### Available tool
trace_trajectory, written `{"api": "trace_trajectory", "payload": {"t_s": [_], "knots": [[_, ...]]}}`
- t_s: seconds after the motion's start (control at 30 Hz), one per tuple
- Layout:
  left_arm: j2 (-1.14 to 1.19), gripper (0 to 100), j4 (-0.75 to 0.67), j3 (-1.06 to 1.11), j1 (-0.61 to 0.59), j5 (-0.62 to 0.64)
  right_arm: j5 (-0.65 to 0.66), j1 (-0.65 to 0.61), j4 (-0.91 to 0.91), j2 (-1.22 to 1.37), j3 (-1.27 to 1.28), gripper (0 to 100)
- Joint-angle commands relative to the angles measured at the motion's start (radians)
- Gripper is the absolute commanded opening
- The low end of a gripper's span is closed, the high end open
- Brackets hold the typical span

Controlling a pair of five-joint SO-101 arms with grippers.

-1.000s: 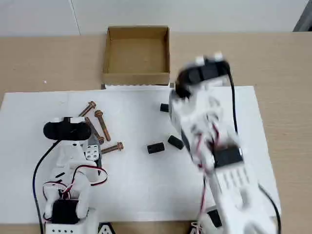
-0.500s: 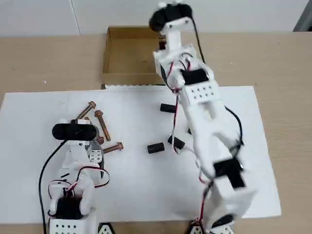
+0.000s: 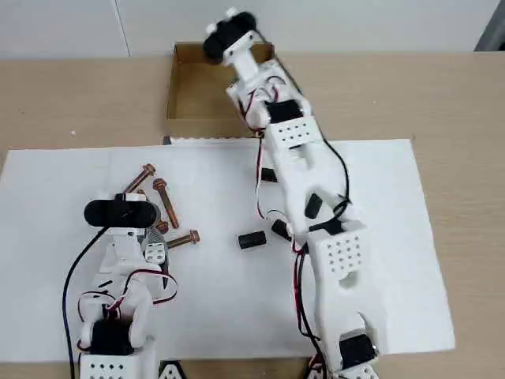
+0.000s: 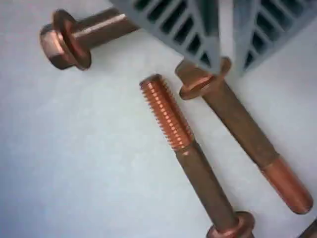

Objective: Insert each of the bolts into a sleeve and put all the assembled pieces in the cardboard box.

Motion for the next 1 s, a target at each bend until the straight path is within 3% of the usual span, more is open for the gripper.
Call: {"api": "trace_trajectory", "payload": {"t_s": [0.0,0.17,0.47,0.6,0.97], "knots": [[-0.009,1,-0.002,-0.004,-0.003,-0.005,0.029,-0.004,-0.027,0.028,-0.144,2.9],[-0.009,1,-0.002,-0.004,0.000,-0.006,0.028,-0.004,0.036,0.073,-0.209,14.3],[-0.009,1,-0.003,-0.004,0.002,-0.008,0.028,-0.012,0.125,0.065,-0.258,8.1],[-0.009,1,-0.003,-0.004,0.002,-0.008,0.026,-0.012,0.311,0.068,-0.430,0.2],[-0.009,1,-0.003,-0.004,0.002,-0.008,0.023,-0.007,0.885,0.067,-0.850,0.3]]}}
